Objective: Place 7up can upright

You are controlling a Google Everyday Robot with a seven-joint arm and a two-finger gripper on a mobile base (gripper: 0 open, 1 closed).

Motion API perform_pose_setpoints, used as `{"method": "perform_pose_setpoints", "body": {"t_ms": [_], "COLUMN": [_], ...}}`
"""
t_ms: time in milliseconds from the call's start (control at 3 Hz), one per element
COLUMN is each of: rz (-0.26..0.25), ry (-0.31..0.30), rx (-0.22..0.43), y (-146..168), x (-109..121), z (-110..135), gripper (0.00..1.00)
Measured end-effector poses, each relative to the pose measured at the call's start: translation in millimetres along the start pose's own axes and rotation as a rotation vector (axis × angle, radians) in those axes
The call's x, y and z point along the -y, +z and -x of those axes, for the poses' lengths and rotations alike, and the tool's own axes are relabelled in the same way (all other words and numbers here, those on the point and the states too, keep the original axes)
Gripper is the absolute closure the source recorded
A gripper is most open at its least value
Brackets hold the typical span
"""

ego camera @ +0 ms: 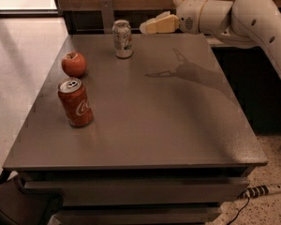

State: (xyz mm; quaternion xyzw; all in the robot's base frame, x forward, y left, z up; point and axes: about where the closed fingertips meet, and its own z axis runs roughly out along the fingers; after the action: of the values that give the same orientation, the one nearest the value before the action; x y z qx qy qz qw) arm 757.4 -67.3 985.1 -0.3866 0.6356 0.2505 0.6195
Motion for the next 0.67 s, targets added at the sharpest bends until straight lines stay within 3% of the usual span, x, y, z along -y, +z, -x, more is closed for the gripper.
{"method": "perform_pose_setpoints", "body": {"t_ms": [667], "rz": [0.064], "ry": [0.064], "rx": [0.006], "y": [70.4], "x": [-19.1], "z": [-32.5], "gripper": [0.0]}}
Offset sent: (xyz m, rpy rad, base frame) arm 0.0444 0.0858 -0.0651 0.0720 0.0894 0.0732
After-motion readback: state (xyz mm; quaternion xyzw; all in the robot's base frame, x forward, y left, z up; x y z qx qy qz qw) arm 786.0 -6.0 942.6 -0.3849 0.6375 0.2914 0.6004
